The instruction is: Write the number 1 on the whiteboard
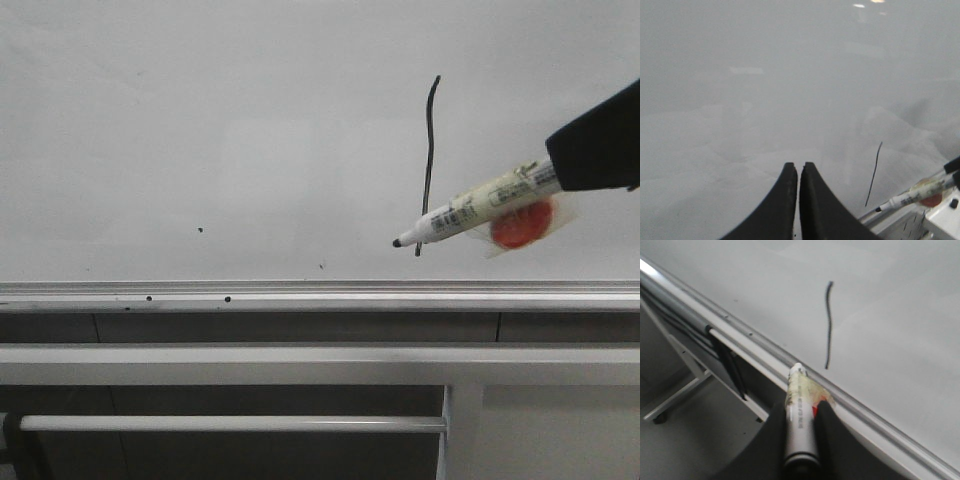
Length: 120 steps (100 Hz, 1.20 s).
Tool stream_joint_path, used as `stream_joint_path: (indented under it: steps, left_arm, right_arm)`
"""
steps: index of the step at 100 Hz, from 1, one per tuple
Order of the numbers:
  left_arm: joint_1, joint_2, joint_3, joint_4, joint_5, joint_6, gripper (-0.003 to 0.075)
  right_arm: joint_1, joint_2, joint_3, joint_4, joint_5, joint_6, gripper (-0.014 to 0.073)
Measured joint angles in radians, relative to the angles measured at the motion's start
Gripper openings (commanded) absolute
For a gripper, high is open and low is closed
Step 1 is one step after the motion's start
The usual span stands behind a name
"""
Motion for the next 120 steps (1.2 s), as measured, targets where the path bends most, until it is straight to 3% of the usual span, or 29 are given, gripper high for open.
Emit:
stream_joint_path:
  steps: [13, 25, 47, 57, 71, 120]
  left_arm:
    - [-0.024, 0.000, 0.000, 0.158, 0.034, 0.000, -0.0018]
    - [-0.070, 0.000, 0.000, 0.264, 0.063, 0.000, 0.0016]
    - [-0.180, 0.029, -0.004, 0.364, 0.150, 0.000, 0.0260]
    - [-0.214, 0.074, -0.008, 0.385, 0.151, 0.000, 0.0324]
    - [-0.228, 0.171, -0.008, 0.405, 0.133, 0.000, 0.0328]
    - [-0.228, 0.538, -0.115, 0.470, -0.138, 0.002, 0.0327]
  right_arm:
    - [0.125, -0.004, -0.057, 0.008, 0.088, 0.000, -0.0043]
    - [0.167, 0.027, -0.125, 0.008, 0.173, 0.000, -0.0043]
    - [0.170, 0.128, -0.257, 0.008, 0.289, 0.000, -0.0043]
    - [0.172, 0.167, -0.306, 0.006, 0.328, 0.000, -0.0043]
    - [0.176, 0.202, -0.359, 0.004, 0.381, 0.000, -0.0043]
    - [0.280, 0.229, -0.433, 0.000, 0.474, -0.004, -0.0043]
